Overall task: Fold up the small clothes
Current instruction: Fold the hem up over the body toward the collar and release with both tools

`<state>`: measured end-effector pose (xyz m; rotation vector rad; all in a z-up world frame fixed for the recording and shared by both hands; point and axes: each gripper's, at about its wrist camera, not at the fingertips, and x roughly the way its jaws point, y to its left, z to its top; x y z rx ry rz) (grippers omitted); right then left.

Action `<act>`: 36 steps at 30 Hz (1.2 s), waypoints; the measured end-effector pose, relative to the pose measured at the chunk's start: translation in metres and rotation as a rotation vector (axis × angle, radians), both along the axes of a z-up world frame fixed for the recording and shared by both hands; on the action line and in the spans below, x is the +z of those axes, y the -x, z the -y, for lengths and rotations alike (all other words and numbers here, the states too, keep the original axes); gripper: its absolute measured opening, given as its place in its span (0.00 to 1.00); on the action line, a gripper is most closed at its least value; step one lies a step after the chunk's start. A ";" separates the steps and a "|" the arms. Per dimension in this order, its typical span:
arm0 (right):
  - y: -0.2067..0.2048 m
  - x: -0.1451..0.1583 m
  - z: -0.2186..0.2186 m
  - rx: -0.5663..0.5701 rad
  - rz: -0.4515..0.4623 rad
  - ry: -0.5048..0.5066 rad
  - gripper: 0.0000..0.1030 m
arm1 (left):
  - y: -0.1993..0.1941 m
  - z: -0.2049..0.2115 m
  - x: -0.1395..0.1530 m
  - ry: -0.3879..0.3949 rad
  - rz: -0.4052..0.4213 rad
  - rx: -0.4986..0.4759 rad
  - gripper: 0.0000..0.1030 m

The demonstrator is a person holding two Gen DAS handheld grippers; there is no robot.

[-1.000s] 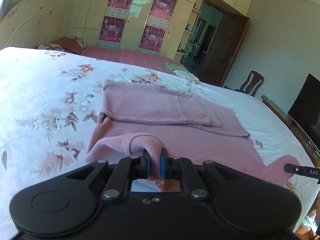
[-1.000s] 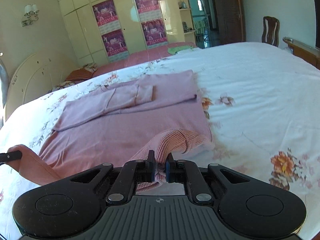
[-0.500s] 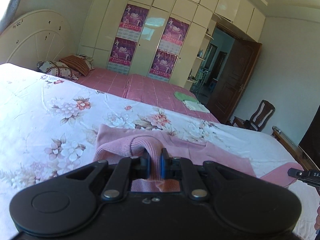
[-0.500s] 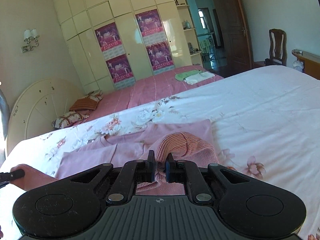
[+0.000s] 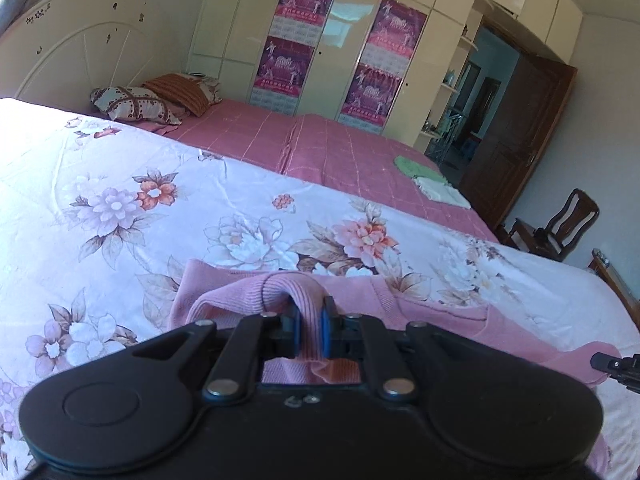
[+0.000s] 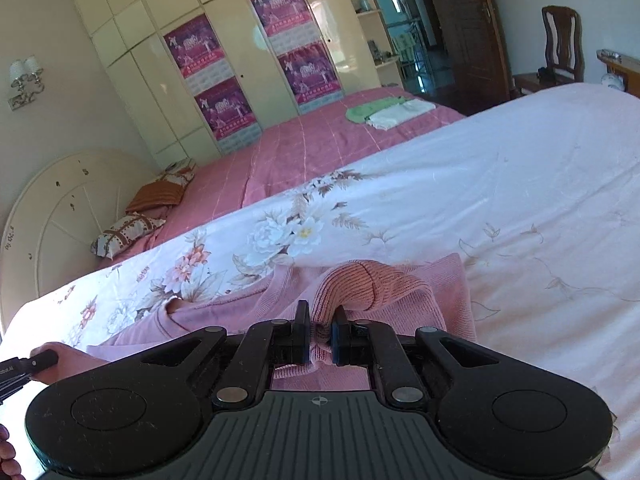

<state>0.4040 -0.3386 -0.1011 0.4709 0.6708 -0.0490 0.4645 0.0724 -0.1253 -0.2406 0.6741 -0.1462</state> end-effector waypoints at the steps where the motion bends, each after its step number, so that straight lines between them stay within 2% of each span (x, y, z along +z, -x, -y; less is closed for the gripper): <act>1: -0.007 -0.006 0.004 -0.001 -0.019 -0.014 0.09 | -0.005 0.000 -0.003 -0.005 -0.008 0.014 0.11; 5: -0.026 -0.018 0.018 -0.032 -0.056 -0.029 0.10 | -0.029 0.001 -0.012 -0.030 -0.045 0.053 0.23; 6: -0.030 -0.021 0.019 -0.039 -0.059 -0.037 0.21 | -0.034 0.002 -0.014 -0.043 -0.053 0.054 0.26; 7: -0.035 -0.022 0.020 -0.052 -0.061 -0.024 0.43 | -0.038 0.002 -0.015 -0.057 -0.058 0.053 0.34; 8: -0.037 -0.022 0.021 -0.057 -0.059 0.001 0.54 | -0.041 0.002 -0.014 -0.068 -0.059 0.059 0.41; 9: -0.039 -0.021 0.020 -0.051 -0.053 0.032 0.64 | -0.041 0.000 -0.014 -0.073 -0.052 0.066 0.57; 10: -0.040 -0.020 0.019 -0.041 -0.049 0.065 0.64 | -0.039 -0.001 -0.012 -0.082 -0.036 0.073 0.71; 11: -0.041 -0.021 0.020 -0.037 -0.052 0.087 0.64 | -0.036 -0.002 -0.011 -0.097 -0.022 0.073 0.75; 14: -0.040 -0.025 0.027 -0.040 -0.052 0.101 0.64 | -0.031 -0.004 -0.012 -0.142 -0.015 0.034 0.75; 17: -0.044 -0.038 0.020 0.021 -0.099 0.148 0.64 | -0.027 -0.003 -0.024 -0.202 -0.049 -0.008 0.71; 18: -0.046 -0.043 0.016 0.036 -0.109 0.163 0.63 | -0.028 -0.004 -0.030 -0.216 -0.067 -0.011 0.67; 20: -0.048 -0.053 0.009 0.045 -0.129 0.195 0.63 | -0.031 -0.008 -0.043 -0.220 -0.119 0.003 0.49; 21: -0.050 -0.058 0.006 0.052 -0.137 0.207 0.45 | -0.032 -0.011 -0.049 -0.220 -0.142 0.019 0.30; 22: -0.051 -0.062 0.005 0.056 -0.149 0.215 0.21 | -0.032 -0.014 -0.054 -0.228 -0.149 0.047 0.21; 26: -0.050 -0.067 0.002 0.059 -0.148 0.306 0.09 | -0.029 -0.024 -0.058 -0.235 -0.128 0.094 0.20; 27: -0.050 -0.070 0.004 0.040 -0.151 0.336 0.08 | -0.028 -0.025 -0.059 -0.248 -0.127 0.097 0.20; 30: -0.051 -0.071 0.008 0.034 -0.162 0.330 0.09 | -0.024 -0.025 -0.053 -0.241 -0.126 0.094 0.20; 32: -0.046 -0.061 0.006 0.040 -0.142 0.326 0.09 | -0.015 -0.021 -0.042 -0.222 -0.093 0.079 0.26; 33: -0.042 -0.056 0.005 0.042 -0.125 0.305 0.14 | -0.009 -0.017 -0.036 -0.223 -0.072 0.065 0.31; 34: -0.037 -0.050 0.003 0.047 -0.108 0.293 0.31 | -0.002 -0.012 -0.030 -0.226 -0.051 0.043 0.31; 35: -0.030 -0.044 0.000 0.051 -0.088 0.292 0.42 | 0.004 -0.008 -0.027 -0.228 -0.040 0.021 0.31; 36: -0.023 -0.040 -0.005 0.060 -0.068 0.296 0.58 | 0.010 -0.002 -0.023 -0.227 -0.032 -0.007 0.31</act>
